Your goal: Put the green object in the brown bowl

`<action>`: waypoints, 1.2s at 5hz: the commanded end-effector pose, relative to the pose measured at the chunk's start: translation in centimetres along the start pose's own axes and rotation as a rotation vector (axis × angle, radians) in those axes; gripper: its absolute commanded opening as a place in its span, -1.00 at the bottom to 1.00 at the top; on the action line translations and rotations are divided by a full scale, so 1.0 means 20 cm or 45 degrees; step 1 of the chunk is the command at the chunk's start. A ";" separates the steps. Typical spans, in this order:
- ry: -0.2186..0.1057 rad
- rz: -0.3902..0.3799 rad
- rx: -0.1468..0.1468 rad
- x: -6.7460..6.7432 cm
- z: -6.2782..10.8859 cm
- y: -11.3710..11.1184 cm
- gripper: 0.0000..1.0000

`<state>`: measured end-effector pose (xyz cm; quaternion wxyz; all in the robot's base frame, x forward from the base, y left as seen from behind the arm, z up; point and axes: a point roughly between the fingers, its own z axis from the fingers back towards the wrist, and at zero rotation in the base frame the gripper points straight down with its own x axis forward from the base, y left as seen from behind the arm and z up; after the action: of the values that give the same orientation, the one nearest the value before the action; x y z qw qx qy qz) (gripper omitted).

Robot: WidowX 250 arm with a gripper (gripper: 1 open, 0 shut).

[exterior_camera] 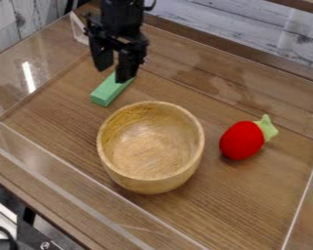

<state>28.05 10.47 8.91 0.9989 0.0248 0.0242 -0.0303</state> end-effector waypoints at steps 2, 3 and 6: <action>-0.028 0.082 0.014 0.03 -0.05 0.08 1.00; -0.022 0.137 0.007 0.05 -0.09 0.11 1.00; -0.019 0.360 -0.006 0.14 -0.16 0.13 -1.00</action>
<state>29.94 12.74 4.35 0.9933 0.0173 0.0393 0.1071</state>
